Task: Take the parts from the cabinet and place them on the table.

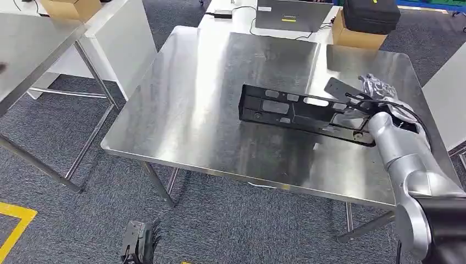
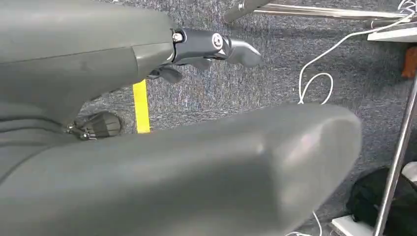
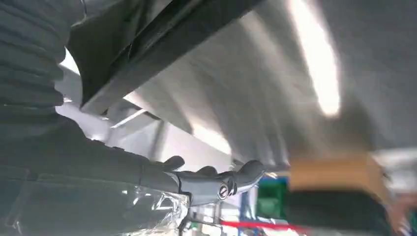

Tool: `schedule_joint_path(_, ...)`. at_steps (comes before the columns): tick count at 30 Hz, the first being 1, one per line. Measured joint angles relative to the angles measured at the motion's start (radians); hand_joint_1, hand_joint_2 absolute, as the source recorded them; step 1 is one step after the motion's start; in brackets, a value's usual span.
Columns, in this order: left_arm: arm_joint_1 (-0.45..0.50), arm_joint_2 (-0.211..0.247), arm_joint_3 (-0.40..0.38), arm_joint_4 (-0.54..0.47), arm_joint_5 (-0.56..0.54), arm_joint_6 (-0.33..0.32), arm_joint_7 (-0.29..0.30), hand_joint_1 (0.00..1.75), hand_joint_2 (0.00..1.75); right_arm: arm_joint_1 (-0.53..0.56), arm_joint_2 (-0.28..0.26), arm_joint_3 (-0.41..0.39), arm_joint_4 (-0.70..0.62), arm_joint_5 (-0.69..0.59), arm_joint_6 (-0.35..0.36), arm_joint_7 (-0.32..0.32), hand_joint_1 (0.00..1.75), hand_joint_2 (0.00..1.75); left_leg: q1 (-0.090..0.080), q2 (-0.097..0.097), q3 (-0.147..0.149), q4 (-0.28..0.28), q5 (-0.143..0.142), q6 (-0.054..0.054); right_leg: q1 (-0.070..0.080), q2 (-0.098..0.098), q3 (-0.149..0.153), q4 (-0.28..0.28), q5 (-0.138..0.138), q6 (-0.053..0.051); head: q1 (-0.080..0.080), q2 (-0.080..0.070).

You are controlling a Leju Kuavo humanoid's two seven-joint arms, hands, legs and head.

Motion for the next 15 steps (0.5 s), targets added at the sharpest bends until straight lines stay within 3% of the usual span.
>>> schedule_joint_path(3, 0.008, 0.0, 0.0, 0.0, 0.0, 0.007, -0.009, 0.0, 0.0, 0.019, 0.004, -0.006, -0.112, -0.134, -0.011, -0.062, 0.0, 1.75, 0.0, 0.0, 0.0, 0.0, 0.0, 0.0, 0.0, 0.0, -0.001, 0.0, 0.0, 0.0, 0.0, 0.0)
schedule_joint_path(8, 0.022, 0.0, 0.0, 0.0, 0.0, 0.012, -0.025, 0.0, 0.0, 0.063, 0.016, -0.05, -0.413, -0.41, -0.12, -0.086, 0.0, 1.75, 0.0, -0.001, -0.001, 0.0, 0.0, 0.0, 0.0, 0.0, -0.001, 0.0, -0.001, 0.0, 0.0, 0.0)
schedule_joint_path(12, 0.031, 0.0, 0.0, 0.0, 0.002, 0.022, -0.037, 0.0, 0.0, 0.094, 0.006, -0.063, -0.63, -0.503, -0.285, -0.096, 0.0, 1.75, 0.0, -0.001, -0.001, 0.0, 0.0, 0.0, 0.0, 0.0, -0.002, 0.0, -0.001, -0.001, 0.0, 0.0)
schedule_joint_path(15, 0.033, 0.0, 0.0, 0.0, 0.002, 0.024, -0.039, 0.0, 0.0, 0.111, -0.005, -0.063, -0.722, -0.509, -0.322, -0.098, 0.0, 1.75, 0.0, 0.0, -0.001, 0.0, -0.001, -0.001, 0.0, 0.0, -0.002, 0.0, -0.001, 0.0, 0.0, 0.0)
